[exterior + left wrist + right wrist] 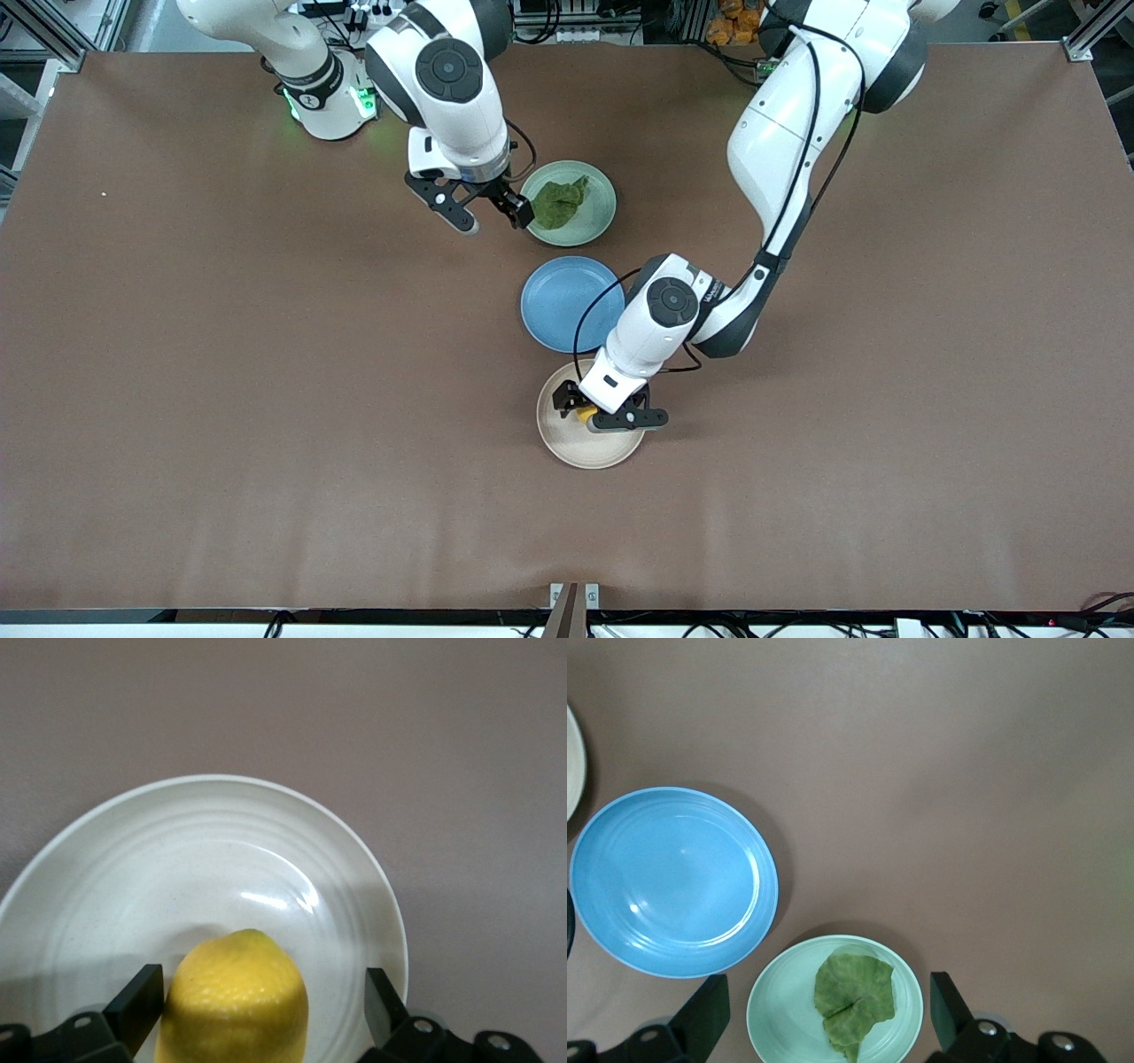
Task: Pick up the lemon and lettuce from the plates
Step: 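Close the left gripper on the lemon while the right gripper lowers onto lettuce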
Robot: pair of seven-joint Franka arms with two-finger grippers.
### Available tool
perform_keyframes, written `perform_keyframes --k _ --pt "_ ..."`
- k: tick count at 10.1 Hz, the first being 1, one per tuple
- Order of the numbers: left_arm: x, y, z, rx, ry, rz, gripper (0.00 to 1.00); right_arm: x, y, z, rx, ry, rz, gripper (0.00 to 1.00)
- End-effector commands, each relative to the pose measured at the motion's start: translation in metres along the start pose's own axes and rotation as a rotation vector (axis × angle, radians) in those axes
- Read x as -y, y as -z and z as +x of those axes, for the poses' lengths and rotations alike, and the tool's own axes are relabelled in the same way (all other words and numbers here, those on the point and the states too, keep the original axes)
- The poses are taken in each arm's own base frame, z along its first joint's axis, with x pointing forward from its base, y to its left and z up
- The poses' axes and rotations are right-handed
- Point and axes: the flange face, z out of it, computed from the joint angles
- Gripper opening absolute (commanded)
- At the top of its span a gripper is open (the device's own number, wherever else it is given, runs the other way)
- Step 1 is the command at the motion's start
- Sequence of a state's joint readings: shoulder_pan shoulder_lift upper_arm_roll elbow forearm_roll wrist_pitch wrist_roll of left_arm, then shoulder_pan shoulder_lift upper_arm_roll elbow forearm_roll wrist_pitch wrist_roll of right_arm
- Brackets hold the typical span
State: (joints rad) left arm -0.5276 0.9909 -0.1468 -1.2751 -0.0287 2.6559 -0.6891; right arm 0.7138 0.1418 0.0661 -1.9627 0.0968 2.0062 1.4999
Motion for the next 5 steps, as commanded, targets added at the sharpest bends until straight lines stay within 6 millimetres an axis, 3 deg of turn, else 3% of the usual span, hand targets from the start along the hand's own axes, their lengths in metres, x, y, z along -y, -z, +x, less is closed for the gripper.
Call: perform_keyframes --k 1,3,5 --pt "-0.005 -0.007 -0.002 -0.014 0.017 -0.013 1.0 0.0 -0.029 -0.016 0.019 -0.097 -0.007 1.0" --pt "-0.004 -0.017 -0.01 -0.013 0.01 -0.01 1.0 0.008 -0.044 -0.04 0.072 -0.158 0.027 1.0" --pt "-0.004 -0.023 -0.015 -0.013 0.005 -0.009 1.0 0.016 -0.089 -0.084 0.068 -0.184 0.015 1.0"
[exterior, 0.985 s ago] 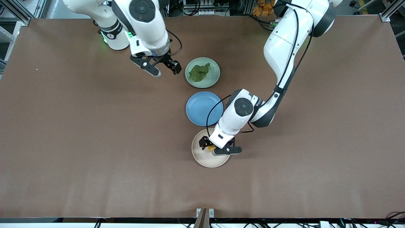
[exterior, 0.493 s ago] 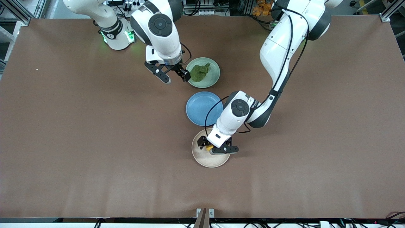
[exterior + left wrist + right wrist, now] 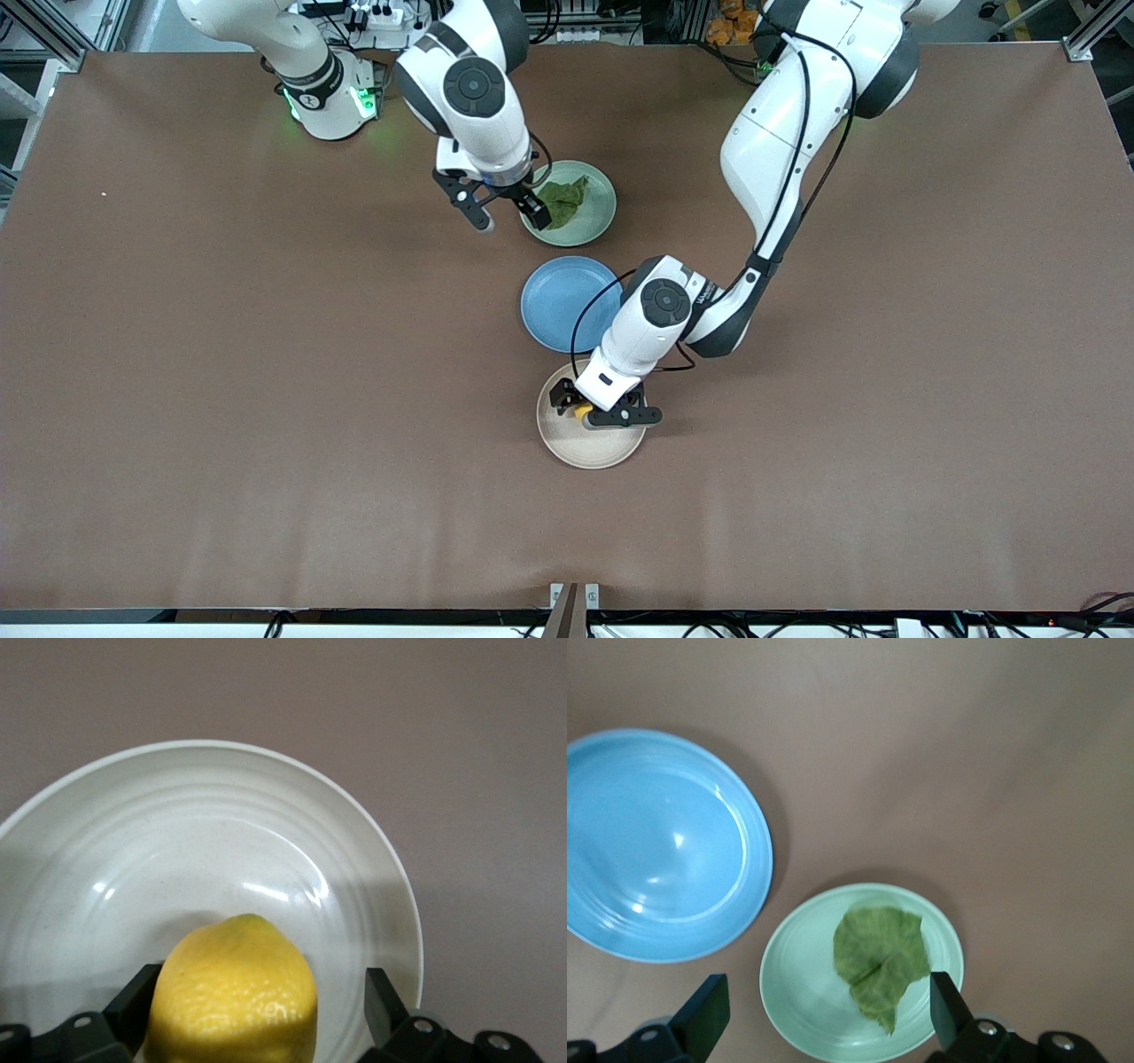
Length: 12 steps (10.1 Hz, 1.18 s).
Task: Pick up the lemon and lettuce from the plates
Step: 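Close the left gripper on the lemon while the right gripper lowers onto lettuce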
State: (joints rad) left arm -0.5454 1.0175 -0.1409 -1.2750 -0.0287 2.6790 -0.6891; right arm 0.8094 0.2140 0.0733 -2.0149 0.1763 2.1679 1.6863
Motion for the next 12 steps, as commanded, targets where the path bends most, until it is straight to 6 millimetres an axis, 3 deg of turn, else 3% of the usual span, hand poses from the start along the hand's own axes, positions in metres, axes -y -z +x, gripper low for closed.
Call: perform_keyframes --k 1,2,3,4,6,9,12 --pt "-0.005 -0.005 -0.002 -0.018 0.016 -0.012 1.0 -0.004 -0.072 -0.065 -0.001 -0.062 -0.004 1.0" --pt "-0.004 -0.005 -0.001 -0.019 0.019 -0.013 1.0 -0.012 -0.107 -0.088 -0.015 -0.06 -0.023 1.0" --pt "-0.001 -0.006 0.001 -0.017 0.023 -0.01 0.99 -0.017 -0.128 -0.097 -0.026 -0.056 -0.044 1.0" --pt "-0.001 -0.004 0.002 -0.019 0.024 -0.011 0.89 -0.022 -0.138 -0.105 -0.034 -0.057 -0.06 1.0" --pt "0.0 -0.003 0.004 -0.022 0.025 -0.011 0.61 -0.03 -0.149 -0.116 -0.044 -0.05 -0.074 1.0" --pt "0.001 -0.001 0.007 -0.025 0.025 -0.01 0.28 -0.027 -0.159 -0.108 -0.06 -0.054 -0.084 1.0" --pt "0.018 0.012 0.025 0.031 0.054 0.041 0.21 -0.024 -0.168 -0.092 -0.099 -0.047 -0.089 1.0"
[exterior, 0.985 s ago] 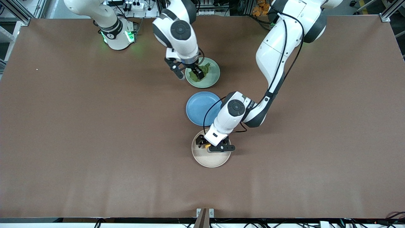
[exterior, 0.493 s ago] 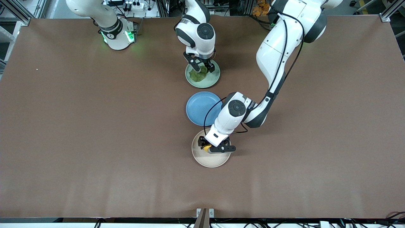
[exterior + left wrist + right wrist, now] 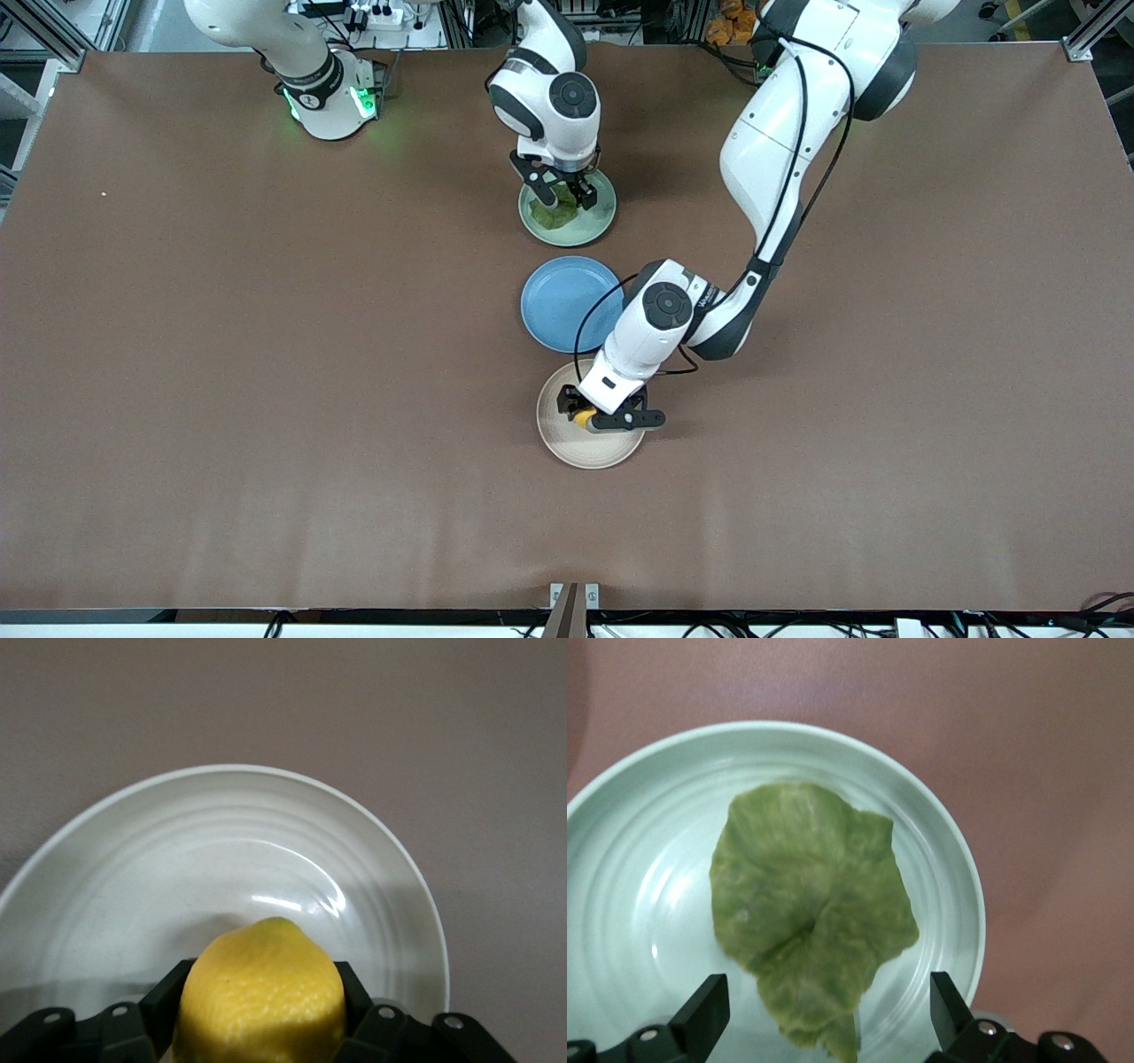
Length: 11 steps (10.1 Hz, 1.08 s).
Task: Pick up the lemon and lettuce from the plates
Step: 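Lift the lemon off the cream plate with the left gripper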
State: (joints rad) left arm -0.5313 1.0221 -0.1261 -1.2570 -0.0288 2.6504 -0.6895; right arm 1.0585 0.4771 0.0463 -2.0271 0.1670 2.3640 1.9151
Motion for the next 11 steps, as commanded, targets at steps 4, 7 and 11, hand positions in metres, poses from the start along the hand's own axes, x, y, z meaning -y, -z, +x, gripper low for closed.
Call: perform_keyframes --k 4,7,11 --pt "0.02 0.047 0.033 0.139 0.064 0.1 0.19 0.007 -0.012 0.008 -0.027 -0.008 0.005 1.0" --pt "0.03 0.078 0.05 0.188 0.081 0.111 0.18 0.013 -0.013 0.015 -0.028 -0.018 0.021 1.0" --pt "0.083 0.139 0.085 0.319 0.025 0.199 0.19 0.018 -0.007 0.017 -0.03 -0.02 0.034 1.0"
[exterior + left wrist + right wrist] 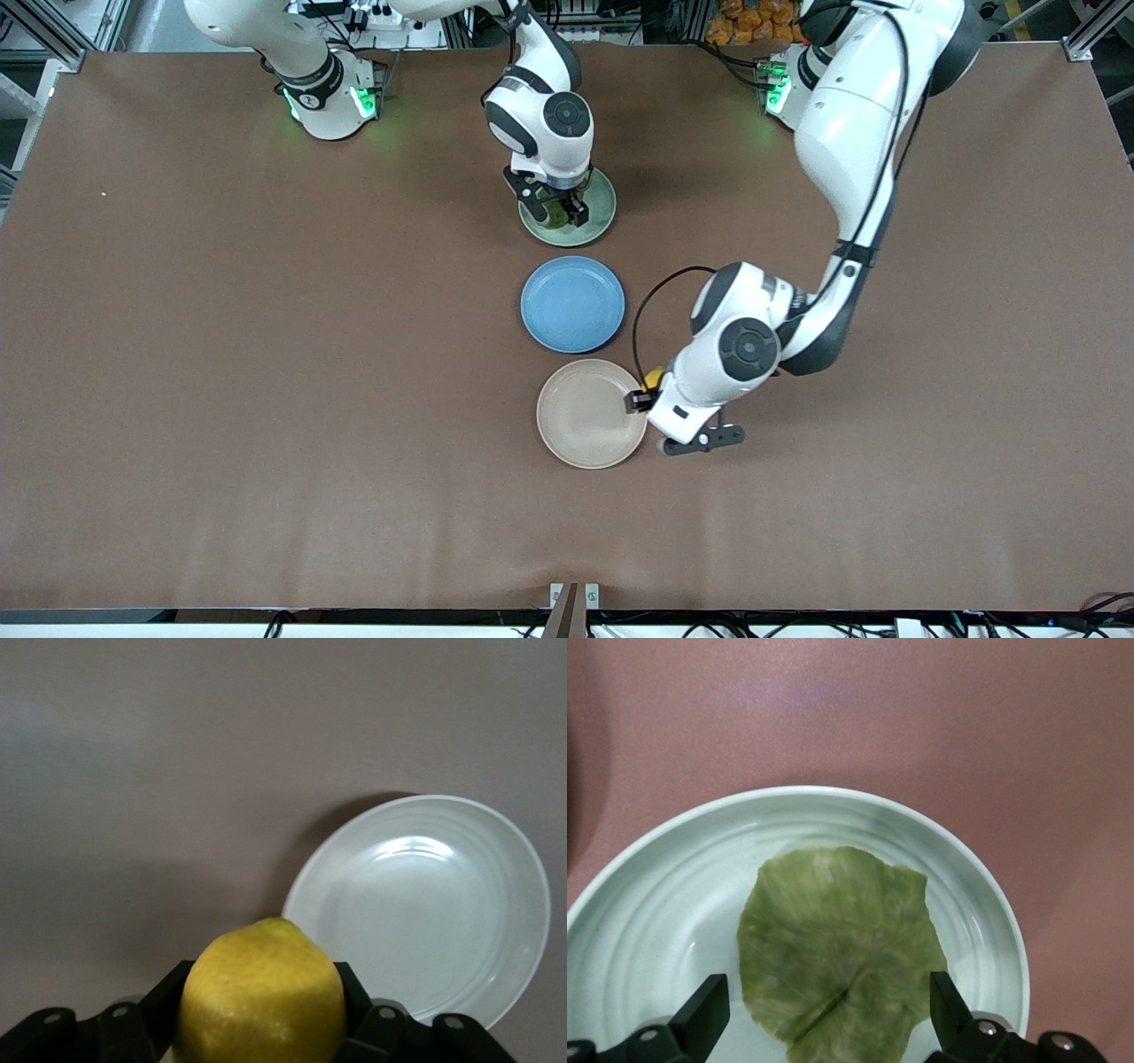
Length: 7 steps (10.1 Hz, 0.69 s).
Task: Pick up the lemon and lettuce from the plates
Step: 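Lift the lemon off the cream plate with the left gripper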
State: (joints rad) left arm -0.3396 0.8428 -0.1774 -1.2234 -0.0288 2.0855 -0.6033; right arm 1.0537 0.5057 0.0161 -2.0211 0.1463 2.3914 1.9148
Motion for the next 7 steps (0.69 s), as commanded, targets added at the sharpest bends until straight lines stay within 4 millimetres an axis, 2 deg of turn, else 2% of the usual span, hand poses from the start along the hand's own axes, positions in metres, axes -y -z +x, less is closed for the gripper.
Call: perform_keyframes --k 1,2,4,5,7 --pt "0.044 0.036 0.012 0.069 -0.025 0.027 0.21 0.006 0.004 -0.004 -0.006 0.002 0.022 1.0" --pt "0.065 0.047 0.021 0.081 -0.022 0.044 0.22 0.006 0.005 -0.007 -0.001 -0.002 0.037 1.0" --pt "0.107 0.057 0.03 0.129 -0.016 0.113 0.22 0.007 0.008 -0.012 0.01 -0.019 0.064 1.0" --pt "0.127 0.054 0.033 0.162 -0.006 0.167 0.22 0.007 0.007 -0.013 0.012 -0.025 0.068 1.0" --pt "0.154 0.042 0.037 0.197 0.014 0.213 0.26 0.002 0.005 -0.024 0.012 -0.018 0.075 1.0"
